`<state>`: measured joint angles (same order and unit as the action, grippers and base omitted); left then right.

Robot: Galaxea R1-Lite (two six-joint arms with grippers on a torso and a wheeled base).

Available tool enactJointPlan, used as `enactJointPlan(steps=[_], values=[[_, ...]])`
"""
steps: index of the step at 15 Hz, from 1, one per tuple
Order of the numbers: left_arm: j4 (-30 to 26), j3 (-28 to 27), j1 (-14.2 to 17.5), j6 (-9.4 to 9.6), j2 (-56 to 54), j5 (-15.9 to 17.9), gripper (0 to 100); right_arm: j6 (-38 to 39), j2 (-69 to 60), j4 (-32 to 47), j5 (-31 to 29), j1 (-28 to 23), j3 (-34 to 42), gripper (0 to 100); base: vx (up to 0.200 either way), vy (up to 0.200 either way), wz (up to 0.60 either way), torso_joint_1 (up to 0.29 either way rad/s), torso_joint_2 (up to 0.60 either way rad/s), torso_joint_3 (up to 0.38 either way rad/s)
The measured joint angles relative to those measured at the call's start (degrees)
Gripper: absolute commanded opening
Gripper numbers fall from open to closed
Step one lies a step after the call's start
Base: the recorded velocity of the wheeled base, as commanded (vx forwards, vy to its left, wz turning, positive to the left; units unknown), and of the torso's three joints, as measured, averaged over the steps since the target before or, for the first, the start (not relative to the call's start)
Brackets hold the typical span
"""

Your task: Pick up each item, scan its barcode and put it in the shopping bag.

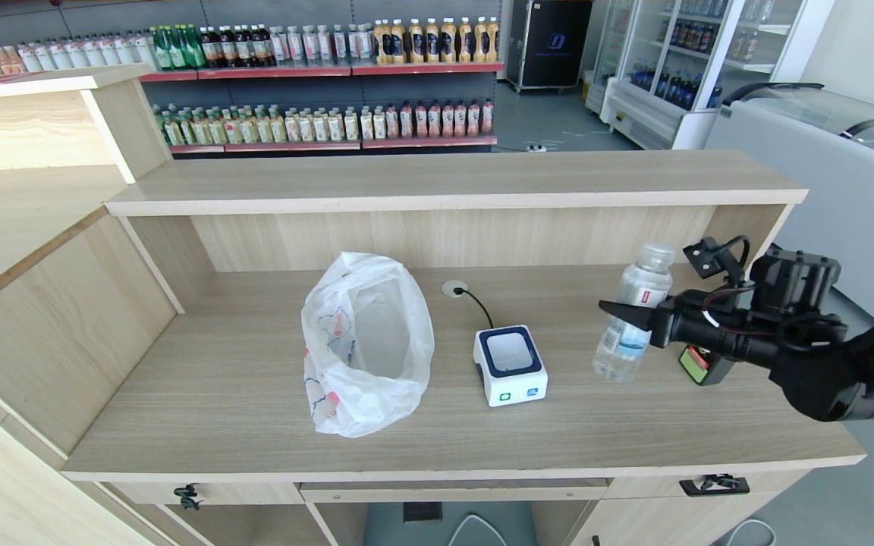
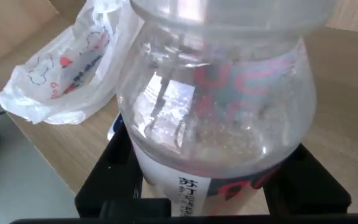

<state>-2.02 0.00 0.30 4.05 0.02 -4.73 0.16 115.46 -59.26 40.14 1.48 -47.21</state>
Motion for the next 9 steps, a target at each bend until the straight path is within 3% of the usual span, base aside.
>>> enactJointPlan(steps=[3,5,9], values=[[0.00,0.00,0.05,0.00,0.00,0.00,100,15.87,-14.06,5.40,3.93,2.54,0.85,0,0.000,0.000,0.00,0.000,0.00,0.000],[0.00,0.00,0.02,0.00,0.00,0.00,100,27.05,-23.78,7.25,7.31,6.95,0.74,0,0.000,0.000,0.00,0.000,0.00,0.000],[0.00,0.00,0.00,0.00,0.00,0.00,100,33.59,-36.19,8.52,15.36,16.80,0.80,0,0.000,0.000,0.00,0.000,0.00,0.000]])
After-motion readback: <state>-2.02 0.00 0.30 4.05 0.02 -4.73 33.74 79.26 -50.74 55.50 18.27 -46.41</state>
